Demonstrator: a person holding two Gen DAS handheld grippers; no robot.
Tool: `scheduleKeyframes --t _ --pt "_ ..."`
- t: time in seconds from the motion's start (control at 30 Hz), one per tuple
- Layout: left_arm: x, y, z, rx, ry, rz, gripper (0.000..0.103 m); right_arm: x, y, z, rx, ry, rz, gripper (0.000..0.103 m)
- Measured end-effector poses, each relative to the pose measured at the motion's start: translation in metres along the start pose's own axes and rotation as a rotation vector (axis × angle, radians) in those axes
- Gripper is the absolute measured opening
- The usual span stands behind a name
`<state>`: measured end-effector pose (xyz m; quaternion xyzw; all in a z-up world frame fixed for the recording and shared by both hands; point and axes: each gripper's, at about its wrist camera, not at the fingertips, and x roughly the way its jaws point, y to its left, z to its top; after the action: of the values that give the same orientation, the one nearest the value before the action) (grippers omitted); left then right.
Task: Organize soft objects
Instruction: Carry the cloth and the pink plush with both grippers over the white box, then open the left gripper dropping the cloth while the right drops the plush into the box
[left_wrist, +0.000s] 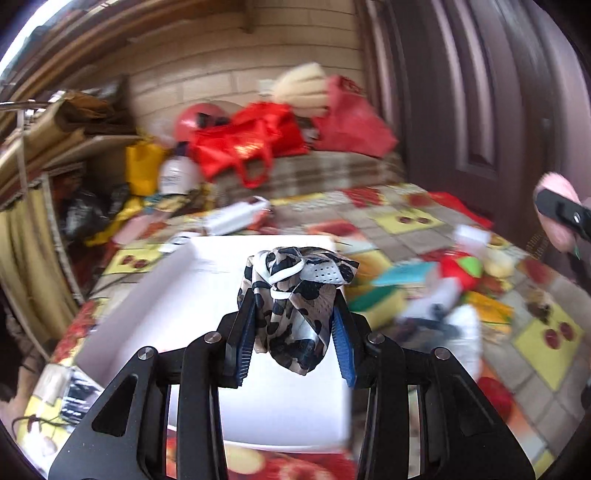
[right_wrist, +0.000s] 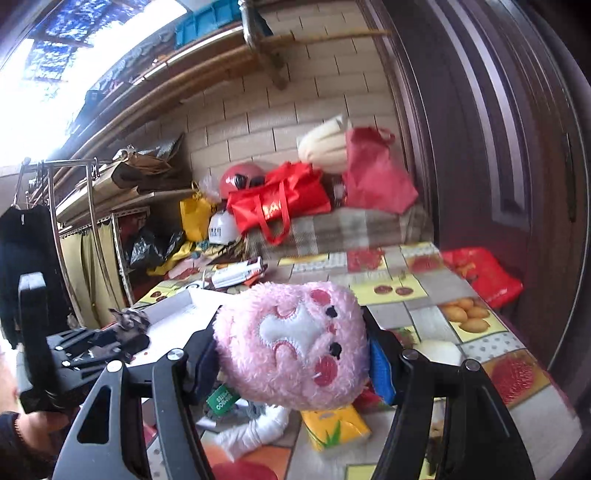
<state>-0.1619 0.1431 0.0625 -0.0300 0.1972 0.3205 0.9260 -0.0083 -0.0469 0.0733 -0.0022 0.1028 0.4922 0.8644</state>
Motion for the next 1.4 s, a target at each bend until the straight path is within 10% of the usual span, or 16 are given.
scheduleKeyframes --t 0.33,0.6,1.0,1.07,1.13,1.17,1.4 --pt "-0.002 0.029 -0.013 -0.004 -0.042 0.077 0.037 0.032 0.032 -0.023 -0.018 0.038 0.034 0.067" --pt "0.01 0.101 -0.007 -0.203 -0.032 0.154 0.037 0.067 0.067 -0.033 -0.055 0.132 0.098 0.066" --pt "0.044 0.108 -0.012 -0.155 0.002 0.192 0.038 0.112 0.138 -0.034 -0.194 0.114 0.183 0.067" --pt "0.046 0.109 -0.011 -0.156 0.001 0.197 0.043 0.124 0.15 -0.035 -0.234 0.157 0.191 0.076" --pt "0.039 0.11 -0.012 -0.169 -0.035 0.2 0.095 0.131 0.155 -0.037 -0.25 0.181 0.191 0.089" --pt "0.036 0.111 -0.012 -0.175 -0.057 0.205 0.103 0.131 0.156 -0.037 -0.252 0.183 0.191 0.093" --pt "0.031 0.122 -0.011 -0.226 -0.124 0.215 0.103 0.143 0.155 -0.039 -0.236 0.253 0.174 0.103"
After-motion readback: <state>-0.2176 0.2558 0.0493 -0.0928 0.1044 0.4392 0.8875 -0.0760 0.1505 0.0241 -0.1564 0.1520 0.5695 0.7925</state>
